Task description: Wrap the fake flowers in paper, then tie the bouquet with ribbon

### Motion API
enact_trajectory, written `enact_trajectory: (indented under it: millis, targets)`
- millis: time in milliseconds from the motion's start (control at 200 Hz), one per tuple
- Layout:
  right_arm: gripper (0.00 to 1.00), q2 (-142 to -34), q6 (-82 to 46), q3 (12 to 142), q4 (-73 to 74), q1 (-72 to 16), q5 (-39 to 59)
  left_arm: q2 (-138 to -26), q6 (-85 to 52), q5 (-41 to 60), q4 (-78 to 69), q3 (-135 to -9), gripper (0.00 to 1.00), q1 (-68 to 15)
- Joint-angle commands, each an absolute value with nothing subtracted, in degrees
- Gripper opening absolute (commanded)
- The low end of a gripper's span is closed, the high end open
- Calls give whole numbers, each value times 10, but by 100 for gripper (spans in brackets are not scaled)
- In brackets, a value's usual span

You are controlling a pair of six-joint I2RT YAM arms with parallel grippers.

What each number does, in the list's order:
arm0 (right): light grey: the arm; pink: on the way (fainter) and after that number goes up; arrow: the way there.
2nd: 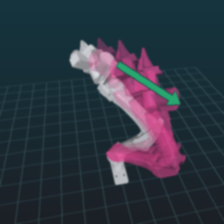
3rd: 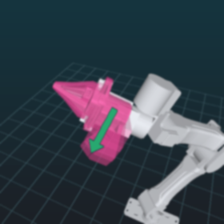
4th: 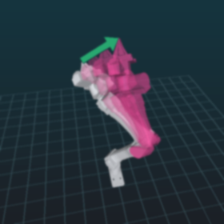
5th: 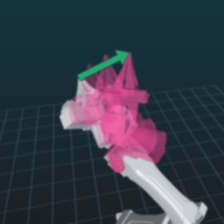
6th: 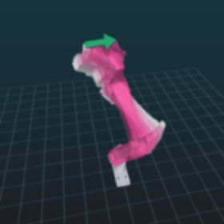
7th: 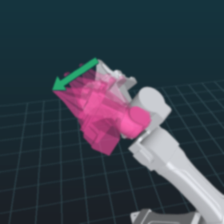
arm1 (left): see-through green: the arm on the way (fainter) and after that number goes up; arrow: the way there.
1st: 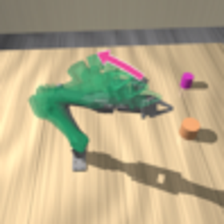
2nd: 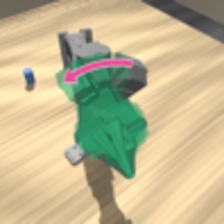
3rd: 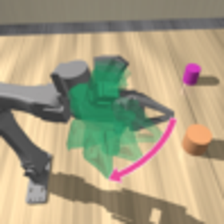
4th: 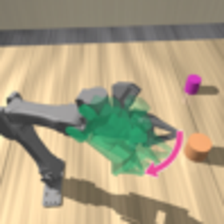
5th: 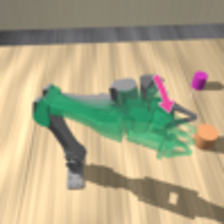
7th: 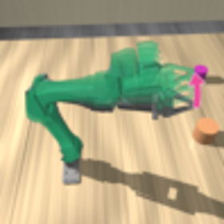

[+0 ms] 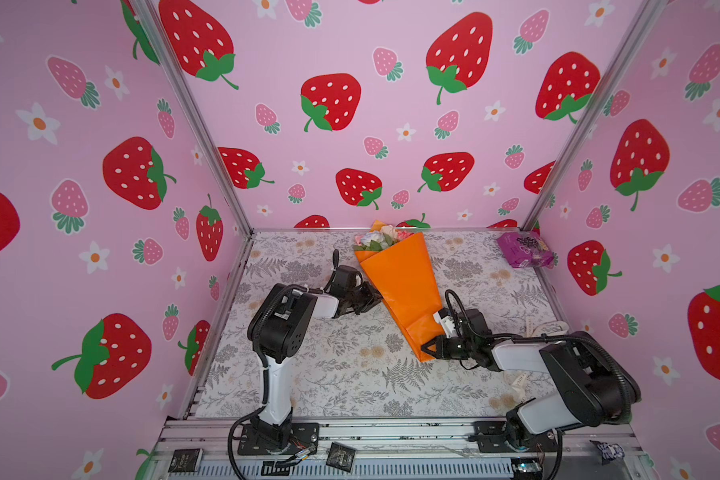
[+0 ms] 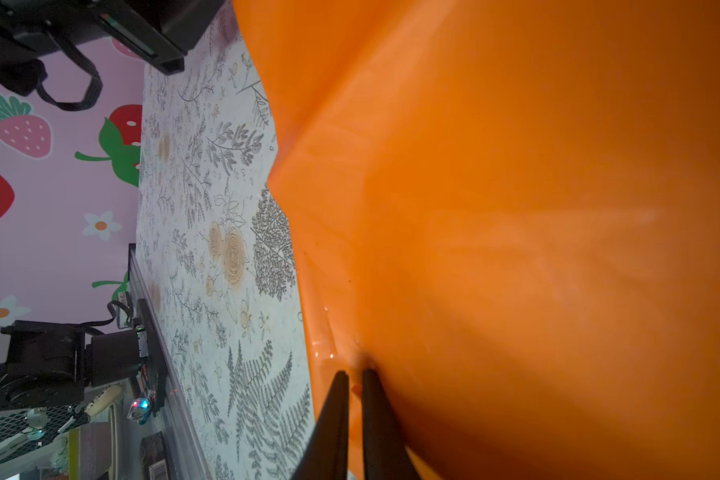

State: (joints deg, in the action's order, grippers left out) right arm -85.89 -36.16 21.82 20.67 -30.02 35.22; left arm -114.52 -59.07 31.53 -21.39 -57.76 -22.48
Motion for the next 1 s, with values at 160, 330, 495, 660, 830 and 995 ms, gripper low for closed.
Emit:
enact_trajectory:
  millis: [160, 330, 495, 660, 830, 995]
  targets:
    - [13, -836, -359, 226, 183, -301, 338, -1016, -582, 273, -200, -513, 35, -239]
    - [13, -860, -361, 221, 197, -301, 341, -1035, -539, 295, -156, -589, 34, -300]
    - [13, -851, -362, 210, 203, -301, 342, -1133, -529, 355, -142, -717, 31, -351]
    - [13, -857, -360, 213, 207, -301, 352, -1192, -526, 325, -83, -762, 27, -373]
    - [20, -815, -375, 224, 208, -291, 370, -1208, -528, 312, -95, -732, 24, -364]
    - [27, -788, -381, 267, 208, -219, 404, -1207, -500, 301, -67, -723, 23, -361]
